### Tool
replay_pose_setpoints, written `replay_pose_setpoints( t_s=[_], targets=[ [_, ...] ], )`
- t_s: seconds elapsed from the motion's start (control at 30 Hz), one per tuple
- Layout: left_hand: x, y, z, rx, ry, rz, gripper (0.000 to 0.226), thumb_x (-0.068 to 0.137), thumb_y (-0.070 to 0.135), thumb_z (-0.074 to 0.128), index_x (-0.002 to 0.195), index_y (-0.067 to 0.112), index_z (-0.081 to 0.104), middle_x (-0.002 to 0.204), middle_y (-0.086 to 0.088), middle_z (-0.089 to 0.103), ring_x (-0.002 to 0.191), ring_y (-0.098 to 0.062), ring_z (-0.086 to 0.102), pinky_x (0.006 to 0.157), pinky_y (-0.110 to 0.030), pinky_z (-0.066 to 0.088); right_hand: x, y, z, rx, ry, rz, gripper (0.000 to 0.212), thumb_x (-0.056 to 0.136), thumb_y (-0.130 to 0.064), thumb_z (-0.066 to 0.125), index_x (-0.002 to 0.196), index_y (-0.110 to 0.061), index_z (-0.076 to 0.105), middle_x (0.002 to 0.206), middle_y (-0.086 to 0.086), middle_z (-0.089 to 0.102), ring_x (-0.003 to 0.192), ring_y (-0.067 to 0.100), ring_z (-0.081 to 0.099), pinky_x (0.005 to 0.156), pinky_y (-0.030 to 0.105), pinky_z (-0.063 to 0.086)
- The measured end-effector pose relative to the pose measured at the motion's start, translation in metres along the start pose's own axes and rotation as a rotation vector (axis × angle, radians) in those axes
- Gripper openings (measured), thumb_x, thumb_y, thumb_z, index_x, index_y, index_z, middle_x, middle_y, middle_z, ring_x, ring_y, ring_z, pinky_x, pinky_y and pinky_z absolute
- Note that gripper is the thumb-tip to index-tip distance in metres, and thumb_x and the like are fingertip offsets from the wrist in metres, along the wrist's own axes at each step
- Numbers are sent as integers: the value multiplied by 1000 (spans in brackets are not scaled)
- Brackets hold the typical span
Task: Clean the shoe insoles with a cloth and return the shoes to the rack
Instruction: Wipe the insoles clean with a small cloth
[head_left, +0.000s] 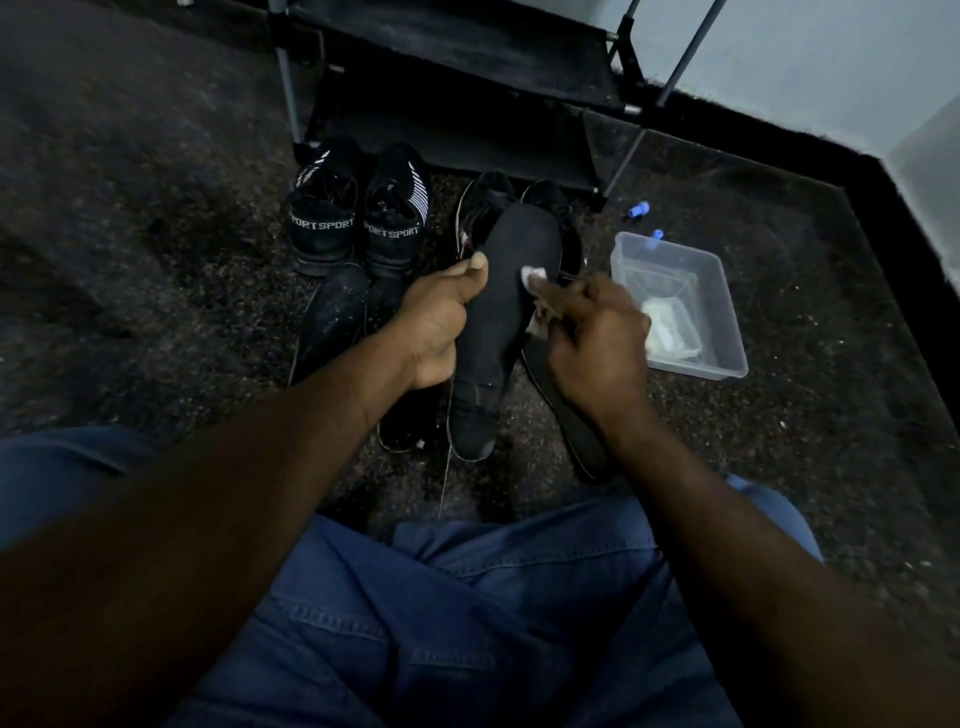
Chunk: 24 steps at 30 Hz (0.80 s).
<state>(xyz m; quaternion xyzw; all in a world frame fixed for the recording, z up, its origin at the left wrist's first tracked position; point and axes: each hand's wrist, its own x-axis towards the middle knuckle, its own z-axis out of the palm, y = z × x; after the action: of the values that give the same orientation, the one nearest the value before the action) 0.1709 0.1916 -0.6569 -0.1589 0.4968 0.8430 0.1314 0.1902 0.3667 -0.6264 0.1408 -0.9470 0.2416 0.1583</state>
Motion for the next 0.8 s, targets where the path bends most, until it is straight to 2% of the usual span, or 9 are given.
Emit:
replay_pose_setpoints(
  t_s=[0.07, 0.2, 0.27, 0.33, 0.4, 0.53, 0.63, 0.73, 0.8],
  targets=[
    [-4, 0, 4, -2, 13, 8, 52, 103, 38, 60, 150, 17, 52, 151, -2, 56, 142, -21, 49, 119, -46, 41, 10, -2, -4, -24, -4, 27, 46, 88, -20, 54, 129, -35, 71, 95, -7, 54, 98, 29, 59, 83, 50, 49],
    [-8, 3, 8, 15, 23, 9, 45, 106, 34, 55, 148, 17, 53, 146, -3, 60, 136, -18, 55, 115, -40, 45, -1, -10, 1, -80, -93, -49, 56, 87, -36, 38, 134, -33, 68, 98, 0, 58, 98, 30, 57, 81, 50, 48],
    [-11, 7, 8, -15, 31, 7, 38, 107, 33, 53, 141, 18, 58, 127, -2, 71, 119, -18, 66, 102, -37, 54, -17, -9, 8, -82, -92, -53, 54, 87, -32, 40, 133, -34, 69, 98, -1, 59, 99, 29, 57, 80, 46, 46],
    [-10, 11, 5, -64, 48, 20, 35, 108, 32, 51, 137, 15, 62, 121, -5, 75, 109, -20, 72, 92, -37, 60, -33, -7, 16, -35, -115, -98, 50, 87, -19, 52, 131, -34, 71, 96, -2, 58, 96, 29, 57, 79, 44, 48],
    [-7, 13, 3, -76, 46, 44, 36, 109, 31, 49, 138, 13, 62, 125, -9, 73, 112, -22, 71, 94, -38, 60, -44, -8, 19, 140, -127, -78, 48, 89, -7, 59, 128, -31, 73, 91, -4, 55, 91, 23, 58, 79, 36, 49],
    [-5, 11, 2, -52, 25, 37, 39, 109, 34, 49, 139, 13, 62, 129, -6, 72, 117, -21, 70, 98, -38, 57, -45, -13, 11, 605, -104, 223, 43, 94, 9, 62, 122, -21, 75, 103, 5, 62, 98, 8, 60, 89, 10, 42],
    [-5, 11, 1, -71, 11, 31, 40, 108, 35, 51, 140, 14, 61, 131, -7, 71, 122, -24, 67, 108, -45, 52, -42, -18, 10, 792, -162, 341, 33, 97, 6, 63, 120, -13, 76, 122, 9, 69, 108, 6, 65, 93, 15, 46],
    [-7, 13, 2, -127, -8, 29, 39, 108, 34, 52, 139, 13, 61, 130, -9, 71, 122, -26, 68, 109, -48, 51, -43, -19, 14, 1005, -270, 493, 30, 101, 2, 57, 124, -11, 73, 109, -6, 76, 94, 1, 68, 83, 22, 53],
    [-8, 14, 2, -138, -8, 27, 41, 107, 36, 53, 140, 12, 60, 131, -9, 71, 122, -26, 67, 111, -49, 49, -45, -21, 18, 1086, -281, 554, 29, 103, 0, 55, 125, -9, 72, 108, -5, 77, 93, 7, 67, 86, 30, 55]
  ],
)
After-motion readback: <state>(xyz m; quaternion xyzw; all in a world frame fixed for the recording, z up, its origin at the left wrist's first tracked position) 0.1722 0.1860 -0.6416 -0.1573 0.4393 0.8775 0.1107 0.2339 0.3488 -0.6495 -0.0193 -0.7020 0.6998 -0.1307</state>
